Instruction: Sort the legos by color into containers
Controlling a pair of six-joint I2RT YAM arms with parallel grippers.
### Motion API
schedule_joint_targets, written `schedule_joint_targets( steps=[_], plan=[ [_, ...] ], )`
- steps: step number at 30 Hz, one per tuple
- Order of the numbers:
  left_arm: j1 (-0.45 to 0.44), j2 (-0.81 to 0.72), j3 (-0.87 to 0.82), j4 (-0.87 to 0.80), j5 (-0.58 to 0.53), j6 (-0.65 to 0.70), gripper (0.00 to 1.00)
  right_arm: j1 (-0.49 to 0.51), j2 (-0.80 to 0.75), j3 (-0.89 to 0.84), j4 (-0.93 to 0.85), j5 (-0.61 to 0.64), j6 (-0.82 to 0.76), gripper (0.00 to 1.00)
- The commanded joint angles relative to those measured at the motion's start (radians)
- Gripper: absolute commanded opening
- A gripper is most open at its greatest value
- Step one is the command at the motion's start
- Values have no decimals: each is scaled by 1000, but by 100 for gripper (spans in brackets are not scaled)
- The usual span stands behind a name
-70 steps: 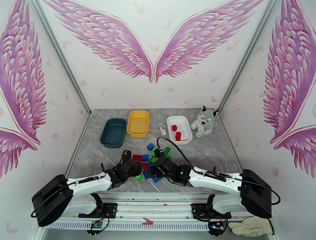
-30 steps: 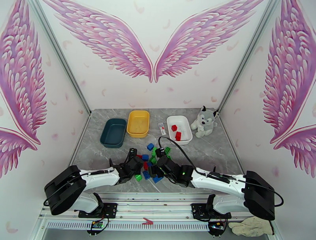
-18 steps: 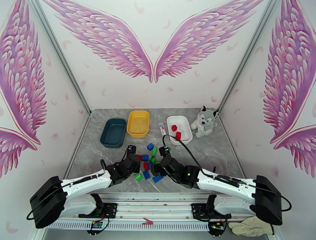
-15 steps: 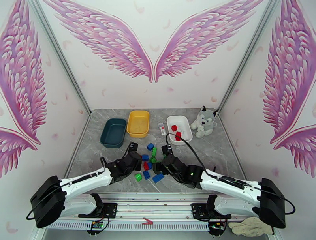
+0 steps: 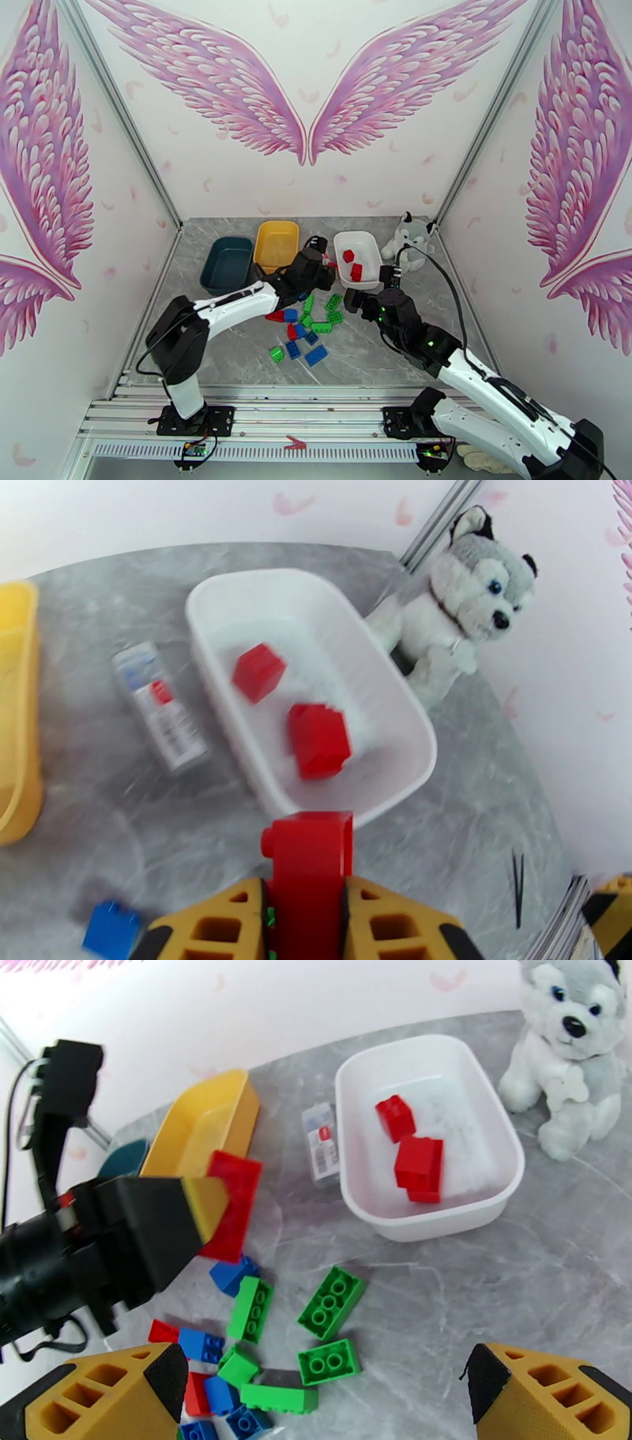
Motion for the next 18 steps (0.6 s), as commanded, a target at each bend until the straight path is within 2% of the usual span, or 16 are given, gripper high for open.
schedule_joint_targets(
  steps=[1, 9, 11, 16, 18],
  plan=[
    [22, 110, 152, 71, 119, -34, 8, -20, -35, -35, -37, -41, 7, 100],
    [63, 341, 463, 39, 183, -93, 9, -24, -103, -77, -77, -51, 20, 99],
    [63, 364, 487, 46, 200, -101, 13, -26, -124, -83, -96, -44, 26, 100],
    [53, 366, 493, 57, 214, -89, 53, -25, -171, -108, -114, -59, 40, 100],
    [49, 347, 475, 60, 208, -78, 62, -24, -179, -116, -124, -64, 44, 99]
  ],
)
